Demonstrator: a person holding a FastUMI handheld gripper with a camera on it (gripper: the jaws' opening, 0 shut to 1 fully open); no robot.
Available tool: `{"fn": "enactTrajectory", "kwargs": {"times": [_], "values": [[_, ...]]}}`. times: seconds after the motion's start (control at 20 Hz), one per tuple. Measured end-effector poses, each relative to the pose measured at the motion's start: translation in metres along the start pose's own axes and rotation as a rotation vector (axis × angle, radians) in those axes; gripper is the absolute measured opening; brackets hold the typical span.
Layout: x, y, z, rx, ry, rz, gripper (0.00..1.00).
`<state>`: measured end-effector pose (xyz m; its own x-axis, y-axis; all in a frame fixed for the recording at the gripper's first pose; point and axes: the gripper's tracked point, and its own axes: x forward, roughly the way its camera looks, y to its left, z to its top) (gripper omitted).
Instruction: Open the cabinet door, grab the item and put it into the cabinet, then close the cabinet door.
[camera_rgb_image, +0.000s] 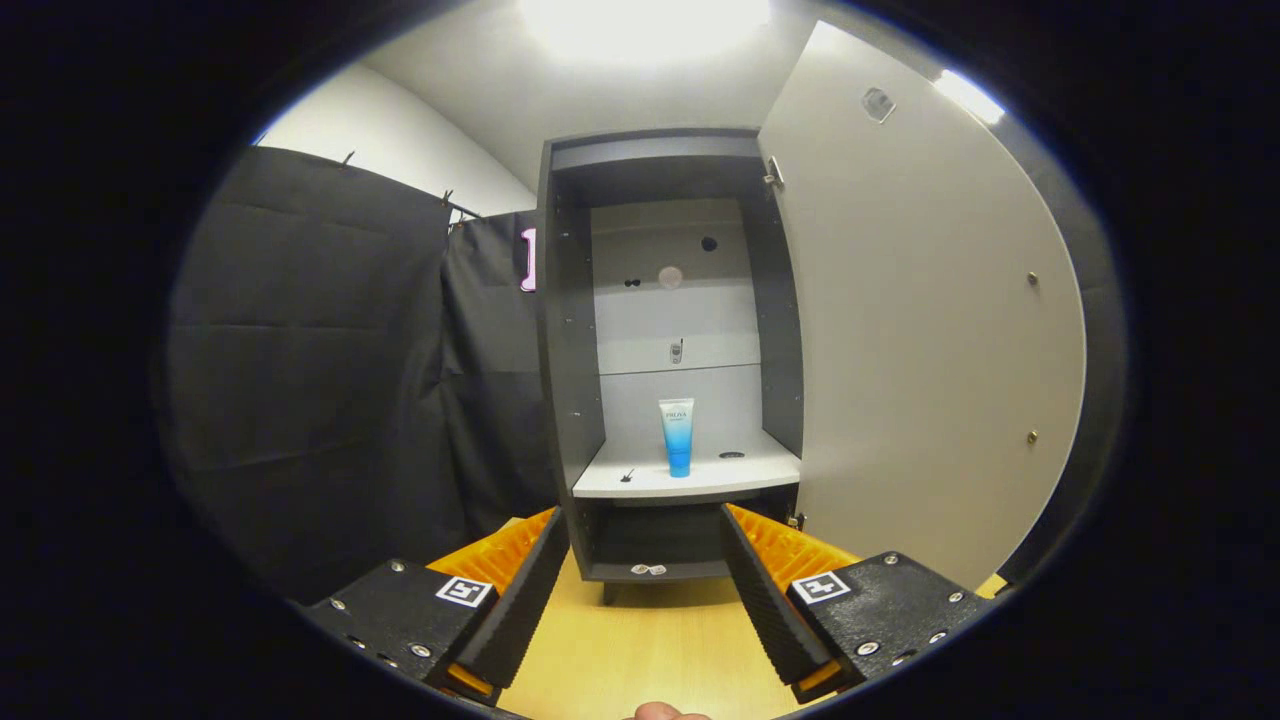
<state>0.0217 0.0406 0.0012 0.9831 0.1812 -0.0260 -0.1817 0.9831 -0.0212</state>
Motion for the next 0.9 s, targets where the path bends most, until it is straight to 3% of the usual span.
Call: {"fn": "enactTrajectory", "kwargs": {"times": [0.1,0.4,0.7,0.9], "values": [[-0.014,-0.007,0.0,0.005,0.003,-0.012,0.93],[-0.063,-0.081,0.018,0.005,-0.045,-0.151,0.93],[-0.113,-0.186,0.024,-0.061,0.008,-0.276,0.93],[-0.121,-0.258,0.038,-0.08,0.001,-0.336,0.93]]}}
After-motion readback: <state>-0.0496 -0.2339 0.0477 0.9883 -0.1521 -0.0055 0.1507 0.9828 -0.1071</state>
